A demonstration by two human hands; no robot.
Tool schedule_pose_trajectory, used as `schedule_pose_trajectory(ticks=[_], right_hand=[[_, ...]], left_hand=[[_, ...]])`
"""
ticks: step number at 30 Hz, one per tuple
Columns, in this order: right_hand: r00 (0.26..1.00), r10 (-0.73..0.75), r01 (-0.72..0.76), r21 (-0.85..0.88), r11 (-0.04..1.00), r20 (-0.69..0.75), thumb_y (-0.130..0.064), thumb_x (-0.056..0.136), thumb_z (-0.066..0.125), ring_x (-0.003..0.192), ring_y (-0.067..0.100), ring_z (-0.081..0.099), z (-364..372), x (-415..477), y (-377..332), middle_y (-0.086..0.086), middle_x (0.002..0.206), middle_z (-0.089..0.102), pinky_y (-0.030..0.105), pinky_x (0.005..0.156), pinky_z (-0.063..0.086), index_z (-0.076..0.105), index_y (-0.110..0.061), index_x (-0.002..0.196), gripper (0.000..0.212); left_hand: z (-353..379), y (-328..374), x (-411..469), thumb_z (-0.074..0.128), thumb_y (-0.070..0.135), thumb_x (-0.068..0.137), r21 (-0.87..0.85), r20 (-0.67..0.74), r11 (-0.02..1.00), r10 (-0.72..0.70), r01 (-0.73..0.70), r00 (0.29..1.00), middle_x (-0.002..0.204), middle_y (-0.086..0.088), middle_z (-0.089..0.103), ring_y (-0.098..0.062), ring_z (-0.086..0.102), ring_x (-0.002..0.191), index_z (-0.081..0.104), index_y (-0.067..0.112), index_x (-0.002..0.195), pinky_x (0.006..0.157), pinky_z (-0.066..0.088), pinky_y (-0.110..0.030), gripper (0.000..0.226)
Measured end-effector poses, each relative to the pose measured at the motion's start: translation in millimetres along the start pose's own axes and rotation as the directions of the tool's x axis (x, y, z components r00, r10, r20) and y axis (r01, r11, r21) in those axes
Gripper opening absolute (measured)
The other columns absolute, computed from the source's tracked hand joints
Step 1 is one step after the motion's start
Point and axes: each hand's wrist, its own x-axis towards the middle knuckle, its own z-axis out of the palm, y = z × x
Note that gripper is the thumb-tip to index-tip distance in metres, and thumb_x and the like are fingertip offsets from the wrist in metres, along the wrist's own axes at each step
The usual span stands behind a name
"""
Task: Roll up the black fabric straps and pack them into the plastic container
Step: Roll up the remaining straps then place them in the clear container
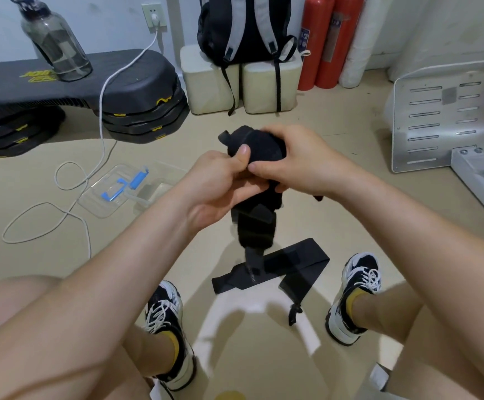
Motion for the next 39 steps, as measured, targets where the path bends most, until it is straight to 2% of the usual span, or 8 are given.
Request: schedule_pose_trajectory(ticks=[5,9,15,24,28,33,36,39], right_hand=[[0.997,0.082,-0.081,0.281,0.956,0.01,-0.013,0.088,0.071,0.052,-0.002,0.052,-25.3,1.9,5.6,-0.005,0.077,0.06,0.012,0.044,0.033,0.066,-0.015,0.117,0.029],[0.994,0.074,-0.105,0.489,0.866,0.082,-0.009,0.089,0.067,0.051,0.004,0.043,-34.7,1.5,12.1,-0.007,0.067,0.056,0.015,0.039,0.025,0.07,-0.015,0.108,0.021],[0.99,0.055,-0.129,0.668,0.733,0.13,-0.007,0.091,0.058,0.045,0.0,0.039,-35.3,-0.3,16.6,-0.011,0.06,0.051,0.013,0.036,0.021,0.063,-0.012,0.098,0.01],[0.996,0.047,-0.086,0.696,0.713,0.075,-0.004,0.092,0.057,0.05,0.001,0.038,-37.0,1.8,22.5,-0.013,0.062,0.052,0.013,0.038,0.02,0.061,-0.011,0.111,0.021],[0.998,0.046,-0.068,0.723,0.688,0.049,-0.003,0.091,0.058,0.053,0.003,0.037,-41.3,2.5,24.3,-0.008,0.07,0.051,0.013,0.038,0.02,0.061,-0.01,0.117,0.027],[0.977,0.086,0.027,0.509,0.86,-0.197,0.008,0.082,0.068,0.06,0.006,0.049,-45.9,2.7,25.0,-0.004,0.084,0.059,0.016,0.045,0.032,0.068,-0.025,0.11,0.043],[0.929,-0.024,0.088,0.157,0.984,-0.37,0.001,0.077,0.076,0.094,0.006,0.063,-43.0,6.9,33.4,-0.003,0.109,0.064,0.02,0.078,0.051,0.063,-0.023,0.12,0.052],[0.892,-0.148,0.068,-0.199,0.978,-0.427,-0.005,0.075,0.076,0.114,0.021,0.056,-35.5,12.8,45.7,0.002,0.122,0.06,0.035,0.1,0.045,0.059,-0.023,0.126,0.057]], left_hand=[[-10.8,1.1,10.0,0.067,0.033,0.092,0.646,-0.037,0.73,0.319,-0.221,0.947,0.086,0.002,0.061,-0.014,0.058,0.082,0.059,0.021,0.088,0.077,0.052,-0.029,0.015],[-18.0,-2.0,11.3,0.071,0.021,0.089,0.433,0.009,0.858,0.302,-0.276,0.953,0.092,-0.003,0.069,-0.018,0.066,0.091,0.062,0.019,0.089,0.085,0.052,-0.038,0.01],[-10.7,1.9,2.4,0.068,0.013,0.09,0.255,0.057,0.922,0.288,-0.293,0.956,0.072,-0.004,0.074,-0.016,0.07,0.066,0.05,0.016,0.098,0.059,0.055,-0.028,0.02],[-9.8,-4.4,4.0,0.078,0.028,0.083,0.389,-0.037,0.851,0.398,-0.354,0.917,0.067,0.001,0.062,-0.01,0.056,0.064,0.055,0.02,0.071,0.059,0.042,-0.024,0.028],[-10.7,-1.1,-2.6,0.076,0.026,0.076,0.422,0.16,0.864,0.227,-0.274,0.961,0.075,0.006,0.073,-0.007,0.069,0.074,0.071,0.013,0.08,0.067,0.053,-0.018,0.015],[-16.4,-5.2,-0.2,0.087,0.011,0.071,0.604,0.242,0.782,0.004,-0.153,0.97,0.091,-0.003,0.077,-0.013,0.072,0.086,0.074,0.01,0.094,0.078,0.055,-0.025,0.026],[-11.7,-9.7,0.0,0.082,0.008,0.076,0.689,0.186,0.704,0.053,-0.169,0.981,0.078,-0.002,0.074,-0.009,0.069,0.072,0.074,0.007,0.086,0.07,0.057,-0.024,0.013],[-6.6,-14.1,-4.5,0.082,0.007,0.076,0.727,0.229,0.652,0.065,-0.215,0.971,0.081,0.002,0.074,-0.006,0.068,0.074,0.071,0.011,0.089,0.07,0.055,-0.022,0.017]])
